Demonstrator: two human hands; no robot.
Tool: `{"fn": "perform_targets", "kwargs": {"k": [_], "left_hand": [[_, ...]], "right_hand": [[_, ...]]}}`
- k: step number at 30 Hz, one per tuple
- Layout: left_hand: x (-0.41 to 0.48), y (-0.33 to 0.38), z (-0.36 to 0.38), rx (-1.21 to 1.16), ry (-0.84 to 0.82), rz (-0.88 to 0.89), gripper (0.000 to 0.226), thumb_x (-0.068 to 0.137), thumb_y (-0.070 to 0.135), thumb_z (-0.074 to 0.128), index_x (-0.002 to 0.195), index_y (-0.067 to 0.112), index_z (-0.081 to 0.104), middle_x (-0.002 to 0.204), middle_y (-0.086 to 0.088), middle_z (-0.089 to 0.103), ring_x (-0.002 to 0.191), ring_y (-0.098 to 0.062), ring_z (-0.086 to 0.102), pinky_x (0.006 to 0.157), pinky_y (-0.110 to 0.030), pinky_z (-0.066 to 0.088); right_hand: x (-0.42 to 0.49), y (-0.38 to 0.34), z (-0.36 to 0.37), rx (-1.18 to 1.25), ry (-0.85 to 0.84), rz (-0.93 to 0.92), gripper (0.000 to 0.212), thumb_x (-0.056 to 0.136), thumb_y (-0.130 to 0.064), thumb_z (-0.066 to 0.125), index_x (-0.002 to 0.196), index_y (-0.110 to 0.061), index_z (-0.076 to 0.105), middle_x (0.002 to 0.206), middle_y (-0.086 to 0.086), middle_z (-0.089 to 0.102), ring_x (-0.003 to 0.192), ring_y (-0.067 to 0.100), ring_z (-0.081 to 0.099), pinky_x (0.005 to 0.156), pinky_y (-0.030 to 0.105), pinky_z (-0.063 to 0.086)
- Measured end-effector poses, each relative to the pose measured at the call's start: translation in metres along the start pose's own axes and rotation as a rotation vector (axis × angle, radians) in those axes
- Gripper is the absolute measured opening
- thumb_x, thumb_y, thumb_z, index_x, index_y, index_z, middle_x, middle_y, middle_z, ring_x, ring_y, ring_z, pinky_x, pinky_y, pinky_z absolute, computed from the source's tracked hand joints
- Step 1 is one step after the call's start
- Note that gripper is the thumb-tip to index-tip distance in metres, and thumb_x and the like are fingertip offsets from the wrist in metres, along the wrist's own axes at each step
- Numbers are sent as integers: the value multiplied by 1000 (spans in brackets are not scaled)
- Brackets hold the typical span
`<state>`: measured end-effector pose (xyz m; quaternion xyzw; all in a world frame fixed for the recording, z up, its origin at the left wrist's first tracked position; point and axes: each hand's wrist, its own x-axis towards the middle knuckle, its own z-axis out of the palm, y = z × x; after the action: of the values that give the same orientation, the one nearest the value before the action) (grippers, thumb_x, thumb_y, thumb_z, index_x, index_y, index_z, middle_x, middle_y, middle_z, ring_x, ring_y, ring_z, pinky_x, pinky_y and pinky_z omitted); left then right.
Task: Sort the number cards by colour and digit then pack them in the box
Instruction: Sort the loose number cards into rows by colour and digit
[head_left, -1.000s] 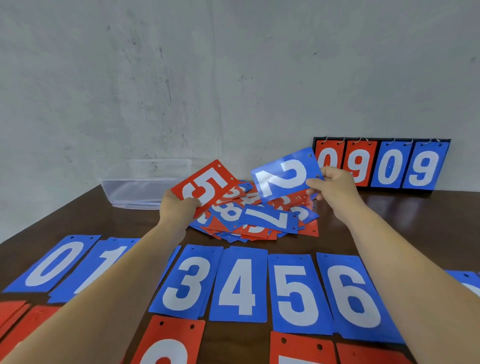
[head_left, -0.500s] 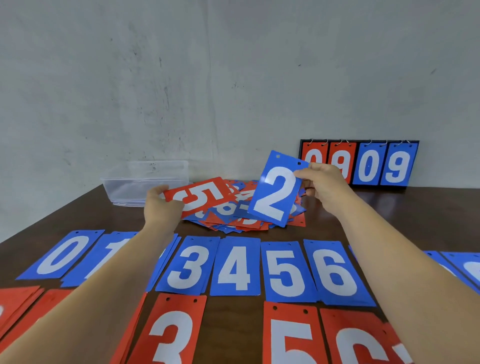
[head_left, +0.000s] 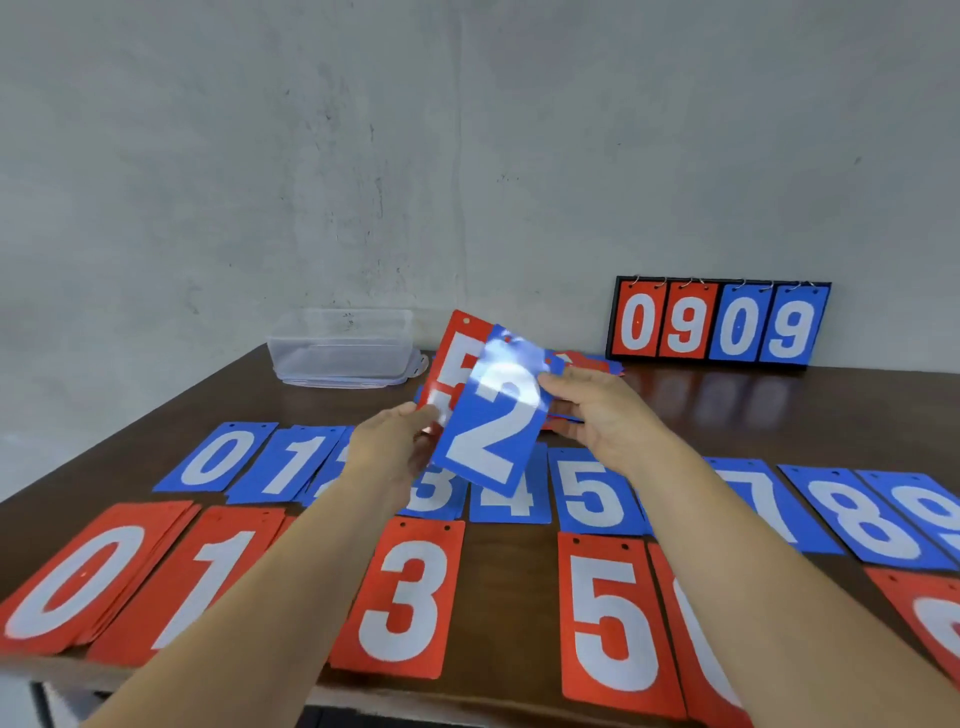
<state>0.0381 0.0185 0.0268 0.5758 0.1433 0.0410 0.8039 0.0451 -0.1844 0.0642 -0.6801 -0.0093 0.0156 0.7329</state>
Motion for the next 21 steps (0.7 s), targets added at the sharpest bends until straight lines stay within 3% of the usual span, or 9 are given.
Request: {"fn": "perform_targets", "kwargs": {"k": [3, 6, 10, 13, 15, 16, 19, 21], "left_hand": [[-17, -8, 2, 5, -68, -74, 7, 91, 16, 60, 89, 10, 60, 97, -14, 69, 85, -32, 64, 83, -45, 51], [-35, -14, 0, 66, -146, -135, 13, 94, 22, 58, 95, 9, 62, 79, -7, 73, 69, -22, 70, 71, -38, 59], [-57, -15, -3, 1, -160, -172, 27, 92, 31, 61, 107, 9, 62, 100, -11, 73, 92, -29, 70, 93, -49, 52], [-68, -11, -11, -11, -211, -117, 28, 98, 38, 51, 99, 14, 63, 101, -7, 71, 91, -24, 68, 80, -40, 57], [-72, -13, -19, 191, -216, 14, 21, 95, 34, 57, 94, 14, 63, 101, -6, 71, 89, -20, 68, 74, -34, 59], [-73, -14, -23, 303, -215, 65, 17, 92, 31, 62, 93, 14, 64, 102, -6, 71, 91, -21, 69, 78, -36, 59], [-77, -13, -30, 430, -193, 74, 14, 89, 27, 68, 87, 14, 65, 104, -4, 72, 98, -22, 69, 86, -46, 57], [-79, -11, -35, 421, -183, 64, 14, 88, 28, 68, 84, 15, 64, 106, -4, 72, 98, -23, 69, 87, -46, 57]], "right_hand": [[-15, 9, 16, -52, -13, -28, 12, 90, -16, 65, 78, -14, 64, 88, 6, 71, 86, 21, 65, 88, 36, 51], [-28, 16, 24, -88, 15, -58, 15, 90, -17, 66, 83, -5, 62, 95, 17, 72, 89, 29, 69, 90, 40, 54], [-45, 19, 26, -160, 70, -92, 26, 91, -19, 66, 95, 6, 63, 92, 19, 72, 81, 23, 73, 79, 36, 58], [-56, 19, 29, -247, 105, -110, 23, 91, -19, 65, 85, 3, 59, 82, 17, 68, 68, 14, 71, 60, 20, 54], [-61, 21, 30, -288, 126, -128, 29, 91, -19, 65, 82, 7, 58, 87, 25, 66, 78, 31, 69, 62, 22, 51], [-63, 21, 31, -303, 129, -139, 29, 91, -18, 65, 78, 6, 57, 85, 24, 66, 78, 34, 67, 60, 21, 51], [-73, 22, 36, -298, 102, -146, 24, 92, -20, 64, 75, -5, 57, 77, 1, 68, 70, 10, 69, 51, 14, 51], [-78, 23, 38, -282, 103, -158, 15, 91, -20, 65, 82, -8, 64, 86, -2, 70, 80, 8, 69, 62, 19, 57]]}}
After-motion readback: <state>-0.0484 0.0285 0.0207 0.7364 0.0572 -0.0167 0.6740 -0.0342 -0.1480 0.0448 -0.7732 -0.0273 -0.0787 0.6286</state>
